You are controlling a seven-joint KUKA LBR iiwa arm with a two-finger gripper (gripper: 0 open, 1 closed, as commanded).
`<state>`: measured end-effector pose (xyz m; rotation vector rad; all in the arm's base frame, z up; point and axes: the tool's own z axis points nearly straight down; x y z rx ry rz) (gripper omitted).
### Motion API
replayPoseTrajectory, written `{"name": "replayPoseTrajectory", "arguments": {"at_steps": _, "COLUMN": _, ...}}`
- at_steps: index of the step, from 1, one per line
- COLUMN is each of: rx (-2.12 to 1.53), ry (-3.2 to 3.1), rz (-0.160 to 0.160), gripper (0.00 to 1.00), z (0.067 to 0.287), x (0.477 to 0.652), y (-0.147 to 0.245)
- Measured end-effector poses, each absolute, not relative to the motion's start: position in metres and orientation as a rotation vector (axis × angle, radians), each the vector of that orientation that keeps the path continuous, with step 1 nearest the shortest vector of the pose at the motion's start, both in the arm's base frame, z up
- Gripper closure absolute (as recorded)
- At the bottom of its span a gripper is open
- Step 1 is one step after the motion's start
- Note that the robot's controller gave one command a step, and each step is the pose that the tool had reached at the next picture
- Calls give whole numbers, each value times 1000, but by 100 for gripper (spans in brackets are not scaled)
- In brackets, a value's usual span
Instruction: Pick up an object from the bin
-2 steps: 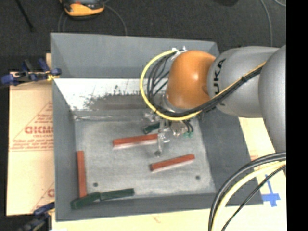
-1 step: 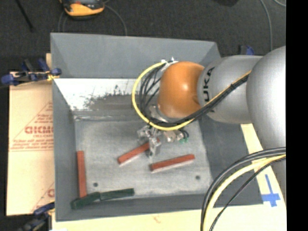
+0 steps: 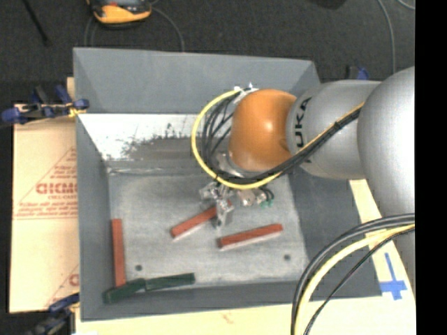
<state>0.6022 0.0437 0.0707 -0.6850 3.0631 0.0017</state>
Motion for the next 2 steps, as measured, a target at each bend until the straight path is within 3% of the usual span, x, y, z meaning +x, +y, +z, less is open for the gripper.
{"name": "replayPoseTrajectory", "arguments": {"at_steps": 1, "rx": -693, "ry": 3069, "rz": 2, "gripper": 100, "z": 113, "x": 599, "y": 38}}
{"name": "replayPoseTrajectory", "arguments": {"at_steps": 2, "rx": -1389, "ry": 2814, "rz": 1, "gripper": 100, "z": 230, "x": 549, "y": 84}}
